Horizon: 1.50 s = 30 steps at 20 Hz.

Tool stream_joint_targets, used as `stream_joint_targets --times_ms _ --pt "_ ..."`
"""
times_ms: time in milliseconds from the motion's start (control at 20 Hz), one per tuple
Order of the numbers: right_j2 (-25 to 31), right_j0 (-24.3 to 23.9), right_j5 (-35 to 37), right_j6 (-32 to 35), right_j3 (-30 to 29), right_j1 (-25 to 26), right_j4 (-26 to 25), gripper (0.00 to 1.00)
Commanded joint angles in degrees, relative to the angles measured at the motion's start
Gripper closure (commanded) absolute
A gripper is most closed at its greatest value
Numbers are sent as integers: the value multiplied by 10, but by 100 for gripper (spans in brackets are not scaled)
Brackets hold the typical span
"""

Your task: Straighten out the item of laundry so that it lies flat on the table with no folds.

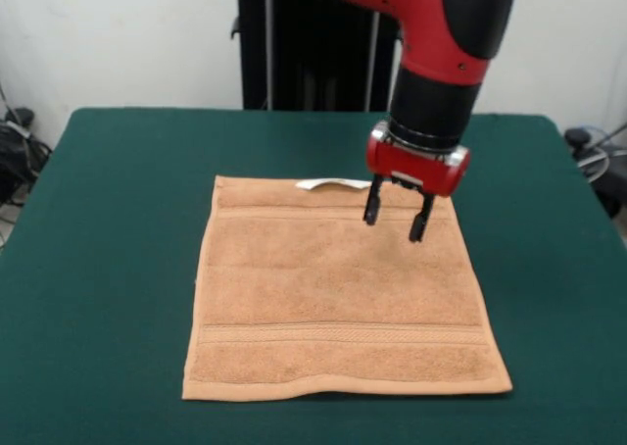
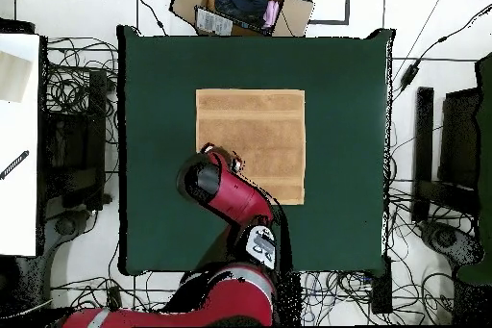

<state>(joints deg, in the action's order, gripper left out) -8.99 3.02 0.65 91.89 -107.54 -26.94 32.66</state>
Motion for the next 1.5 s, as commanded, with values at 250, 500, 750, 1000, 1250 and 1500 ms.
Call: stream_joint_targets --times_ms 250,500,750,1000,1250,1500 --pt "94 -70 -31 122 49 23 -20 0" --pt "139 -85 -70 147 62 45 -26 0" --pt "142 -79 -99 161 68 58 -21 0" --pt "111 -36 -115 163 96 88 27 0" --pt "100 -6 -107 167 117 101 75 0" --pt "165 -55 -130 177 120 113 28 0"
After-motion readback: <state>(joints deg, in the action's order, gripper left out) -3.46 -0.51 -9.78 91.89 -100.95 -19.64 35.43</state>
